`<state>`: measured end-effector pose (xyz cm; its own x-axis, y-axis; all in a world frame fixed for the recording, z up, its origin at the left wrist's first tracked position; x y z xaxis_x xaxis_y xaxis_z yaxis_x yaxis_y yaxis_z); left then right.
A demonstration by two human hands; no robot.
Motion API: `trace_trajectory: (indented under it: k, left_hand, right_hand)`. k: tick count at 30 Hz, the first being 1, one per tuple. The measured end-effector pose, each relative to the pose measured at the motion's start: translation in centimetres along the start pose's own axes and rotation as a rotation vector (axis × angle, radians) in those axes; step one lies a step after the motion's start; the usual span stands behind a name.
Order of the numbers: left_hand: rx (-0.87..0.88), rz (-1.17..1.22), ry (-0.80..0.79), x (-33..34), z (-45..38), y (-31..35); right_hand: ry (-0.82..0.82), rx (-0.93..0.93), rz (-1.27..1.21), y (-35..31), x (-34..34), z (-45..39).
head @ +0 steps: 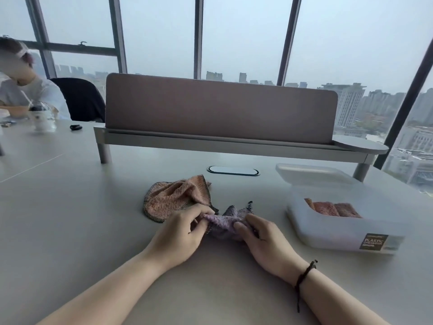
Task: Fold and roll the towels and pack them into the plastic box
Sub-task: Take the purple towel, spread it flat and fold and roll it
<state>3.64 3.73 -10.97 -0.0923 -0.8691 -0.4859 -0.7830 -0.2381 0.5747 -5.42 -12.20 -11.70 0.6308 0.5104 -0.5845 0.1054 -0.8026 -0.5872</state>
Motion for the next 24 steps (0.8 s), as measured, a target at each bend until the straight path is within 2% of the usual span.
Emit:
trace_trajectory:
  k: [2,5,8,11,14,19,24]
  left_hand:
    - [-0.062,0.093,0.071,-0.8,-0.1,0.1]
    - [-0.085,0.199,0.066,-0.9,0.1,0.7]
    - [-0.077,0.197,0.026,-0.3,0.4,0.9]
    - [-0.083,0.226,-0.007,0.4,0.8,1.3]
    - [-0.114,0.338,-0.046,0.8,0.9,1.8]
    - [-0.213,0.493,-0.227,2.3,1.8,2.2]
    - [-0.145,0.433,-0.214,2.4,1.7,2.7]
  right_hand:
    - [0.023,0.071,-0.005,0.9,-0.5,0.0]
    - [0.025,0.087,0.02,0.3,-0.9,0.3]
    - [0.098,-0.142,0.172,-3.4,-1.5,0.6]
    - [-0.011,-0.257,0.229,-5.6,0.3,1.7]
    - [-0.105,-0.229,0.235,-5.5,1.9,2.3]
    - [0.005,-0.188,0.186,-4.2,0.6,1.3]
    - [0.072,-0.154,0.148,-3.7,-0.2,1.0]
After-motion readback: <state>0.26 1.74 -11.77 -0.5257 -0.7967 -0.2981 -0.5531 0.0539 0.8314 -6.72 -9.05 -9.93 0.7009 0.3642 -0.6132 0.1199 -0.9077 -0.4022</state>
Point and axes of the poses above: each hand's wrist, its own z-axis away from the middle knuckle, its own x-axis out of the palm, y = z × x, the point moved 9 cm from there along -z, towards the middle knuckle, and after that the axes turned 11 degrees about y, right-handed, at the moved point
